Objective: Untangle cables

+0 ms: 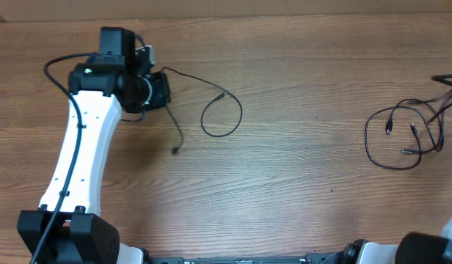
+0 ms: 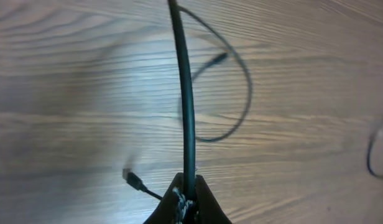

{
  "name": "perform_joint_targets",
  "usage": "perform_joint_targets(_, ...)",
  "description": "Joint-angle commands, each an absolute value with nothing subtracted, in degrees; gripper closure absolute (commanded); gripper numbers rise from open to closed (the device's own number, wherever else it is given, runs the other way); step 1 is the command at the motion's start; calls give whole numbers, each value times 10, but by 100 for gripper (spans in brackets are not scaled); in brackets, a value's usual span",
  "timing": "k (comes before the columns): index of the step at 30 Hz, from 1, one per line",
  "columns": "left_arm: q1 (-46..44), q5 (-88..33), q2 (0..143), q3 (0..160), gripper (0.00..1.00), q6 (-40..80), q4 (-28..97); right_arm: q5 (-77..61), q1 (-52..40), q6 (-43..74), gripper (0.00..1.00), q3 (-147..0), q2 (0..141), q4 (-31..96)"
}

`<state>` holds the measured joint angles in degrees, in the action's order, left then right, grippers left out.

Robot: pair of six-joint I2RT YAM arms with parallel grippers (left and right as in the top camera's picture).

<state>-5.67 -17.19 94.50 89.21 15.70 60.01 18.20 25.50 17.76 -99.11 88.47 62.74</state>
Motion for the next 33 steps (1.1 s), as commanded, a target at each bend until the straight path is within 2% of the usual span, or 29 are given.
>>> perform_joint_targets(1,-87,-207,936,898,96,130,583,164,256,180,96,-1004,913,645)
perform_joint_targets(3,-109,-211,936,898,96,126,565,136,256,168,92,-1004,923,650)
perform_joint_targets(4,-118,-211,936,898,96,126,556,112,255,152,80,-1004,925,651)
perform_joint_targets(5,-130,-211,936,898,96,126,545,84,255,133,60,-1004,927,653)
perform_joint_targets(6,-139,-211,936,898,96,126,536,54,255,117,44,-1004,927,653)
perform_joint_targets(7,-150,-211,936,898,96,126,524,20,255,104,34,-1004,927,655)
perform_joint_targets(10,-177,-211,934,900,96,126,500,-81,255,66,19,-1004,927,660)
perform_joint_targets(19,-222,-213,926,986,96,122,495,-315,205,-76,9,-1004,927,728)
perform_joint_targets(26,-225,-300,924,1065,96,98,519,-323,95,-140,1,-1001,927,762)
perform_joint_targets(33,-225,-352,923,1135,96,98,542,-322,-15,-140,0,-976,931,712)
